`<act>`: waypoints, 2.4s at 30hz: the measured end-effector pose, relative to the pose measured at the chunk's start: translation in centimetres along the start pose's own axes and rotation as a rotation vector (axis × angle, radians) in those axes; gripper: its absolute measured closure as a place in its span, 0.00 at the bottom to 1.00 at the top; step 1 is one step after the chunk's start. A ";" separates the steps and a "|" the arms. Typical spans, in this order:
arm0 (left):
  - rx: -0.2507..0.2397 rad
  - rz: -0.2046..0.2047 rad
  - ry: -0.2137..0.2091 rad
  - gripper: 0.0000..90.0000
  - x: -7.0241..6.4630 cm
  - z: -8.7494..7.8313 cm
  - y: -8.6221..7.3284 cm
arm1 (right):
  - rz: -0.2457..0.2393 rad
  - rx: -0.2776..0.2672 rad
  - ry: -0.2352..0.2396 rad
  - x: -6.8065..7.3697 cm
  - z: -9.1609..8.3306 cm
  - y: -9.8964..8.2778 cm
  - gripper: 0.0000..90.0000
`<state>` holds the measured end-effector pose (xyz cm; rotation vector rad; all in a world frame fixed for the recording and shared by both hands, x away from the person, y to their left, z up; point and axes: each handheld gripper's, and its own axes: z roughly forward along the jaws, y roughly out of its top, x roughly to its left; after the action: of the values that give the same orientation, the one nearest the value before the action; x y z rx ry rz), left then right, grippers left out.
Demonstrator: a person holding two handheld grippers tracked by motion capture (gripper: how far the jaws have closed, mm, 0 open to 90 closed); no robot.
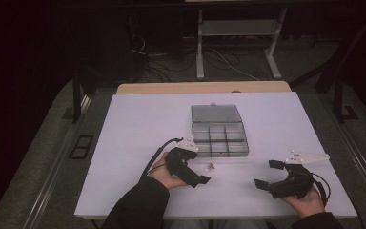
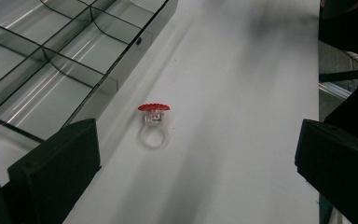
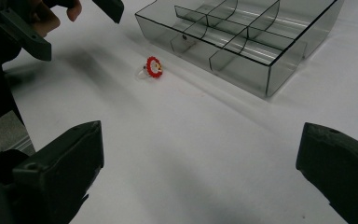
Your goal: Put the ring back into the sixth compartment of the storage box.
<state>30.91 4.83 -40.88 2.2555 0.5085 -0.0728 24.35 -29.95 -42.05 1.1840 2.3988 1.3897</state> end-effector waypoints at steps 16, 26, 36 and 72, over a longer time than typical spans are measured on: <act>0.066 0.025 -0.024 0.00 0.1 2.4 0.8 | -0.006 0.005 0.004 0.0 0.1 0.0 0.01; 0.102 0.049 -0.001 0.07 0.4 3.5 1.1 | -0.006 0.005 0.005 0.0 0.1 0.0 0.01; 0.107 0.037 0.003 0.18 1.0 4.0 1.0 | -0.007 0.007 0.004 0.0 0.1 0.0 0.01; 0.094 0.098 0.020 0.77 1.9 5.2 0.6 | -0.018 0.018 -0.002 0.0 0.3 0.0 0.01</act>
<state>33.48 1.28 -44.36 2.3713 0.4119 -0.0240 24.46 -29.78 -42.25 1.1649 2.4193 1.3636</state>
